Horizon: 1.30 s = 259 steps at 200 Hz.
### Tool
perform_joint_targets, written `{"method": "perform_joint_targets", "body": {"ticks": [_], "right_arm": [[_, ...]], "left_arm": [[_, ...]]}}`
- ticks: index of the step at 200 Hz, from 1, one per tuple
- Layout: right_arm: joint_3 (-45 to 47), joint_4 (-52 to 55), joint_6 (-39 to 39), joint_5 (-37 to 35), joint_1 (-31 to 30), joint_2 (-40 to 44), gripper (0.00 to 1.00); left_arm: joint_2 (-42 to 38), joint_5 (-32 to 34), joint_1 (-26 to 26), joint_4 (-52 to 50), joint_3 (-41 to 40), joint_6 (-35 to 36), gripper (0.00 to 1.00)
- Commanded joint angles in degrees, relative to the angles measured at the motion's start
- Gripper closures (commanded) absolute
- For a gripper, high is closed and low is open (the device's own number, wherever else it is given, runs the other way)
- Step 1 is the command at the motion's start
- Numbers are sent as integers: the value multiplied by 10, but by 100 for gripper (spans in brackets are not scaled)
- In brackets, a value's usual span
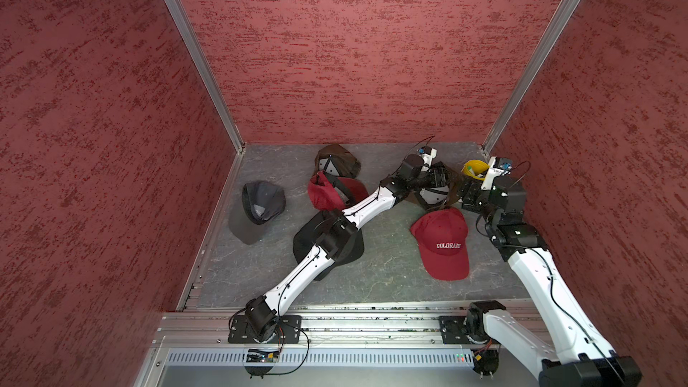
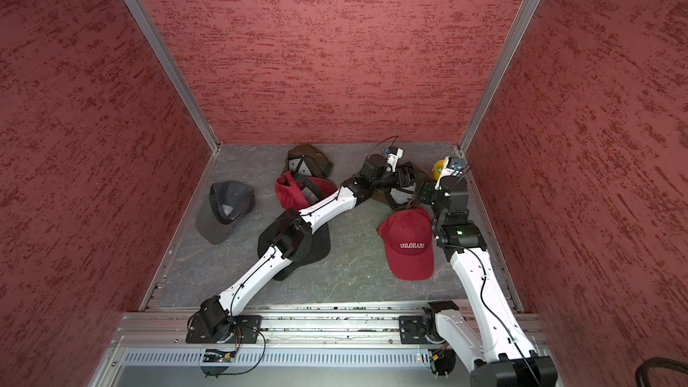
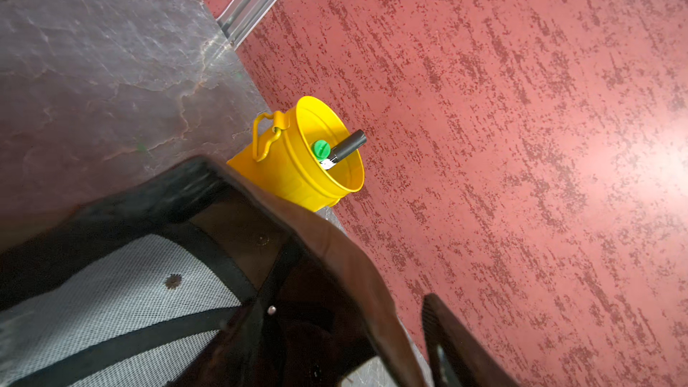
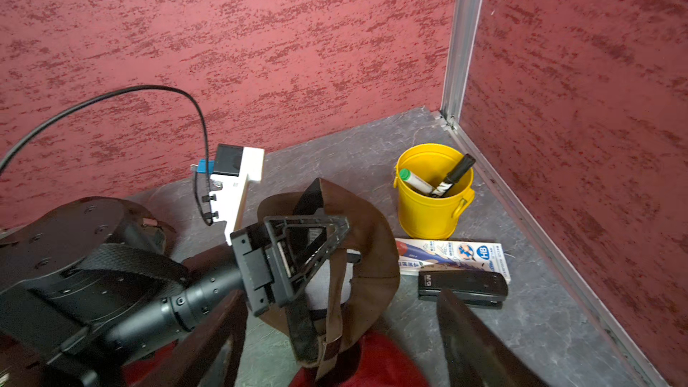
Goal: Open the adjustable buckle of the baseball cap
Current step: Pick up the baseball cap from the center of the board.
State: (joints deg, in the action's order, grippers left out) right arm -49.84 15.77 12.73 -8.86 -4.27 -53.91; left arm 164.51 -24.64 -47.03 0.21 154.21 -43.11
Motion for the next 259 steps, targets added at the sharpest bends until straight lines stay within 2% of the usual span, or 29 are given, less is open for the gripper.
{"method": "perform_joint_targets", "body": {"ticks": [1,25,39,54,76,100,128,158,228,259], "right_arm": [[-4,-10,5,22,5,11,21],[3,-7,12,23,6,24,21],[9,-6,18,29,6,32,21],[11,-1,23,37,7,43,21],[21,1,25,39,7,63,21],[28,4,24,41,7,80,22],[38,4,25,44,8,92,22],[41,-2,24,46,7,93,22],[68,-14,25,60,7,97,22],[80,-15,19,63,7,106,22]], "left_arm": [[9,9,-7,27,14,0,43],[7,8,-7,37,11,-1,68],[3,12,-5,43,8,0,78],[-3,16,-4,56,0,-1,86],[-13,20,1,93,-16,-15,92],[-29,6,4,95,-19,13,96],[-68,7,7,121,-66,25,100],[-107,18,10,162,-112,33,100],[-155,33,11,196,-130,59,100],[-192,43,6,188,-153,102,98]]}}
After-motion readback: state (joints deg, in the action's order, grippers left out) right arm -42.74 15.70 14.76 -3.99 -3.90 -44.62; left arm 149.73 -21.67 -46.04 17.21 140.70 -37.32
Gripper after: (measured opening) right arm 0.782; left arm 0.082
